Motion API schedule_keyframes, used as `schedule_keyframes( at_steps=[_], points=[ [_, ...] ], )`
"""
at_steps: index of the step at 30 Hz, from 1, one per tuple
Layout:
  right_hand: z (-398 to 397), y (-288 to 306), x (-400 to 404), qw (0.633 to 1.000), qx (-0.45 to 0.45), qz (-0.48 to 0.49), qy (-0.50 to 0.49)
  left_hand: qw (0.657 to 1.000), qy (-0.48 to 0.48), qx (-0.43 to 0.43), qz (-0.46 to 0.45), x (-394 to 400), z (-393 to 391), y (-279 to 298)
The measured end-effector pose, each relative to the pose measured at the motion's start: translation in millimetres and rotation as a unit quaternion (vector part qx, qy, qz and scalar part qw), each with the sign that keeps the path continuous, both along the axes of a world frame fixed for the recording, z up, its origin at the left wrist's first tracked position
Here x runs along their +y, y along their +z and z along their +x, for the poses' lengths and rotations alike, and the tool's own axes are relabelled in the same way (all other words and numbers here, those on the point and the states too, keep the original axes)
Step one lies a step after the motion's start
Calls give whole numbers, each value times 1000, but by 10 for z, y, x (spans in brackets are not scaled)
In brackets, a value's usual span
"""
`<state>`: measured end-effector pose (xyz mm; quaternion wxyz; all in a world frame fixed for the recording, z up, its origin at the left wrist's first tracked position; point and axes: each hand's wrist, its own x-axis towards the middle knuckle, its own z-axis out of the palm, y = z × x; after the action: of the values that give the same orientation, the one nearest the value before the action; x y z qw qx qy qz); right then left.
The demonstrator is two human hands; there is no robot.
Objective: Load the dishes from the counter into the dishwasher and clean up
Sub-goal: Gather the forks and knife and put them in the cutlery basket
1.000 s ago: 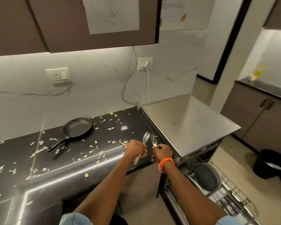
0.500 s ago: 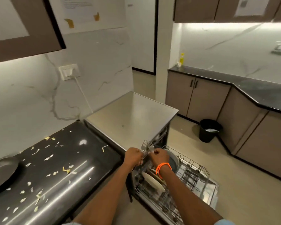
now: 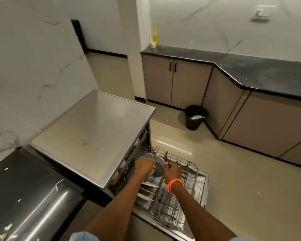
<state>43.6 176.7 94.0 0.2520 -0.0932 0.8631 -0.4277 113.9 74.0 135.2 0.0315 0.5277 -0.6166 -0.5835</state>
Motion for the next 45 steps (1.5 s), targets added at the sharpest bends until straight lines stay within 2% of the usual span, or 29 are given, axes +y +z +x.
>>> schedule_keyframes(
  at_steps=[4,7,10,13,17,23,29,36,40,45],
  points=[
    [-230,-188,119,999,-24,39,3,994,-73,-72,-47,3,-391,-334],
    [-416,-381,192,996,-55,73,-7,974,-149,-135,-106,62,-667,-580],
    [-635,-634,182,992,-80,83,-53,951,-214,-165,-148,77,-1009,-954],
    [-918,-1033,210,986,-73,99,-112,941,-254,-175,-139,100,-1316,-1494],
    [-1130,-1580,201,973,-97,124,-170,935,-275,-190,-117,102,-1524,-2075],
    [-1376,-2570,238,958,-117,164,-203,928,-296,-206,-94,167,-1856,-3176],
    [-1675,-3755,175,944,-137,178,-242,908,-338,-215,-123,197,-2181,-4220],
    [-1918,-4817,-105,955,-107,178,-212,884,-383,-223,-150,21,-2325,-5208],
    [-1972,-5144,-125,956,-97,206,-187,868,-402,-225,-187,13,-2342,-5552],
    [-2021,-5331,-82,955,-100,225,-165,862,-416,-229,-177,122,-2377,-5750]
  ],
)
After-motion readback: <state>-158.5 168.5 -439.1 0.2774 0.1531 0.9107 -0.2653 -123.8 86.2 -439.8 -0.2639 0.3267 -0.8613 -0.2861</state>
